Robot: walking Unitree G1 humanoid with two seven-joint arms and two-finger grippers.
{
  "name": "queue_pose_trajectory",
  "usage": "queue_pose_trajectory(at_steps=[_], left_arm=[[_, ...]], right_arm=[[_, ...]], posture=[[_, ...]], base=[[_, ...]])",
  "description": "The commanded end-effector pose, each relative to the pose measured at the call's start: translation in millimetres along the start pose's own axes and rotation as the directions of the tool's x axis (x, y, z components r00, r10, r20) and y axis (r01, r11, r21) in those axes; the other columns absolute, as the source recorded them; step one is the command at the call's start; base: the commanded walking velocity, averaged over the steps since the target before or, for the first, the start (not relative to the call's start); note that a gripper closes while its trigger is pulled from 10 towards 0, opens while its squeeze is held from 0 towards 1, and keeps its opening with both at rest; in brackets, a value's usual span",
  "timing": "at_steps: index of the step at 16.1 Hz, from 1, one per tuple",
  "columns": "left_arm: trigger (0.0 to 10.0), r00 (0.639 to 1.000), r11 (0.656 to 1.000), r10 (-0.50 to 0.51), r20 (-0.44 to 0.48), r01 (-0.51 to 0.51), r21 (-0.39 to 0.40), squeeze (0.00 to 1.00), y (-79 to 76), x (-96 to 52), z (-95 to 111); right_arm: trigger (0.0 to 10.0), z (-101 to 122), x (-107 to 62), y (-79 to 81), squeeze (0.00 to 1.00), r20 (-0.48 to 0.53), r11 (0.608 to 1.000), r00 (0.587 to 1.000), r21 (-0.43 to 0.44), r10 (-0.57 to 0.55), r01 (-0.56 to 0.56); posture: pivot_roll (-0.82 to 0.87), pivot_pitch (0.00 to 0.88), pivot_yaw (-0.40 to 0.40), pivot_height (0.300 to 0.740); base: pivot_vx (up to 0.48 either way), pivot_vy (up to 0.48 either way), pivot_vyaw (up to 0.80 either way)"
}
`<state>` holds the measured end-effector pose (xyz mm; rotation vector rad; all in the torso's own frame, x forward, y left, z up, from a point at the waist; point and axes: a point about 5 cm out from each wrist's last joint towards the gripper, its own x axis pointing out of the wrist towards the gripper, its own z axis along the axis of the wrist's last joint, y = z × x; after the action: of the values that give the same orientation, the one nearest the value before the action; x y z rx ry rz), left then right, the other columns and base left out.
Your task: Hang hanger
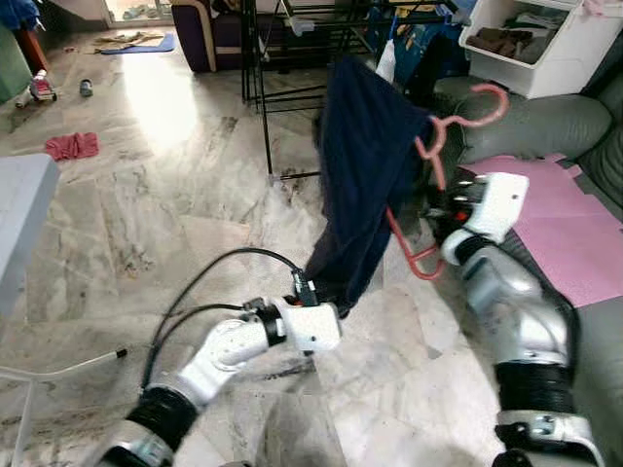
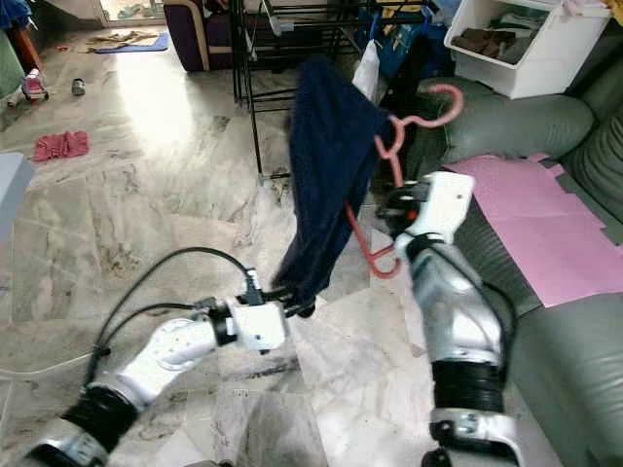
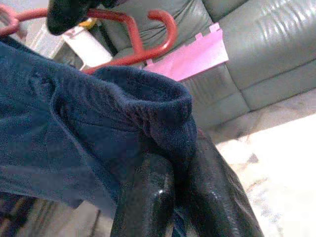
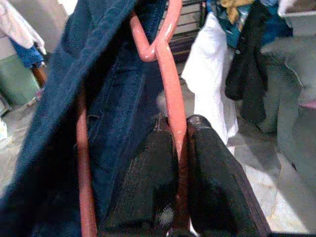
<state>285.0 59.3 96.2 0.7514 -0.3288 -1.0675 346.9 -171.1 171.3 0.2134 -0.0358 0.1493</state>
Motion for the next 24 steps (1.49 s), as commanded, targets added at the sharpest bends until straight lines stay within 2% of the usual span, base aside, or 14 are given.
queue_pose_trajectory(at_steps=[1, 3, 6, 9, 11, 12, 13, 15, 16, 17, 18, 21, 23, 24], left_arm=[[10.0, 0.999, 0.998, -0.045, -0.009, 0.045, -0.047, 1.00, -14.1, 5.8, -1], [10.0, 0.999, 0.993, -0.039, 0.017, 0.041, -0.106, 1.00, -18.5, 22.7, 8], [10.0, 0.999, 0.986, 0.034, 0.019, -0.030, -0.166, 1.00, -8.0, 29.1, 12], [10.0, 0.999, 0.982, -0.005, 0.032, 0.011, -0.189, 1.00, -24.6, 25.9, 13], [10.0, 0.998, 0.972, 0.052, 0.027, -0.044, -0.229, 1.00, -27.7, 15.5, 11], [10.0, 0.993, 0.966, 0.120, 0.002, -0.116, -0.230, 1.00, -21.5, 7.0, 6], [10.0, 0.960, 0.937, 0.274, -0.048, -0.278, -0.213, 1.00, -1.0, -9.8, -4], [10.0, 0.890, 0.871, 0.441, -0.113, -0.455, -0.188, 1.00, 31.0, -32.7, -16], [10.0, 0.852, 0.835, 0.509, -0.124, -0.524, -0.171, 1.00, 47.3, -41.3, -18], [10.0, 0.797, 0.787, 0.592, -0.120, -0.604, -0.129, 1.00, 76.7, -54.7, -17], [10.0, 0.787, 0.780, 0.607, -0.106, -0.616, -0.106, 1.00, 90.6, -60.2, -15], [10.0, 0.841, 0.843, 0.538, -0.064, -0.538, 0.018, 1.00, 109.0, -69.8, -9], [10.0, 0.906, 0.905, 0.417, -0.073, -0.406, 0.130, 1.00, 119.1, -82.4, -10], [10.0, 0.922, 0.918, 0.377, -0.083, -0.361, 0.162, 1.00, 121.0, -86.0, -11]], right_arm=[[10.0, 14, 2.0, 0.0, 0.00, 0.096, 0.999, 0.995, -0.043, -0.013, 0.017], [10.0, 11, 7.0, 5.0, 0.00, 0.118, 0.997, 0.993, -0.075, -0.015, 0.024], [10.0, 12, 9.5, 13.2, 0.00, 0.148, 0.995, 0.989, -0.101, 0.026, -0.011], [10.0, 7, 6.3, 15.8, 0.00, 0.168, 0.993, 0.984, -0.112, 0.055, -0.037], [10.0, 1, -0.5, 14.4, 0.00, 0.155, 0.979, 0.983, -0.190, 0.103, -0.073], [10.0, -2, -4.6, 12.5, 0.00, 0.144, 0.966, 0.980, -0.237, 0.135, -0.098], [10.0, -7, -12.7, 6.3, 0.00, 0.121, 0.940, 0.977, -0.315, 0.174, -0.129], [10.0, -14, -24.0, -5.7, 0.00, 0.104, 0.915, 0.976, -0.379, 0.192, -0.140], [10.0, -17, -27.9, -8.7, 0.00, 0.086, 0.897, 0.974, -0.414, 0.208, -0.155], [10.0, -21, -34.7, -9.9, 0.00, 0.048, 0.866, 0.964, -0.453, 0.261, -0.212], [10.0, -22, -37.8, -10.2, 0.00, 0.031, 0.850, 0.957, -0.468, 0.288, -0.241], [10.0, -26, -44.7, -10.6, 0.00, -0.011, 0.815, 0.934, -0.485, 0.358, -0.318], [10.0, -31, -51.0, -10.7, 0.00, -0.072, 0.761, 0.897, -0.503, 0.436, -0.410], [10.0, -32, -52.3, -10.8, 0.00, -0.083, 0.738, 0.889, -0.526, 0.450, -0.422]], posture=[[0.04, 0.060, -0.078, 0.740], [0.04, 0.056, -0.073, 0.740], [0.04, 0.052, -0.070, 0.740], [0.04, 0.052, -0.070, 0.740], [0.04, 0.052, -0.067, 0.740], [0.04, 0.053, -0.065, 0.740], [0.04, 0.056, -0.070, 0.740], [0.05, 0.059, -0.075, 0.740], [0.05, 0.059, -0.077, 0.740], [0.05, 0.060, -0.078, 0.740], [0.05, 0.060, -0.079, 0.740], [0.05, 0.065, -0.079, 0.740], [0.06, 0.065, -0.072, 0.740], [0.06, 0.064, -0.070, 0.740]], base=[[0.000, 0.000, 0.00], [0.000, 0.000, 0.00], [0.000, 0.000, 0.00], [0.000, 0.000, 0.00], [0.000, 0.000, 0.00], [0.000, 0.000, 0.00], [0.000, 0.000, 0.00], [0.000, 0.000, 0.00], [0.000, 0.000, 0.00], [0.000, 0.000, 0.00], [0.000, 0.000, 0.00], [0.000, 0.000, 0.00], [0.000, 0.000, 0.00], [0.000, 0.000, 0.00]])
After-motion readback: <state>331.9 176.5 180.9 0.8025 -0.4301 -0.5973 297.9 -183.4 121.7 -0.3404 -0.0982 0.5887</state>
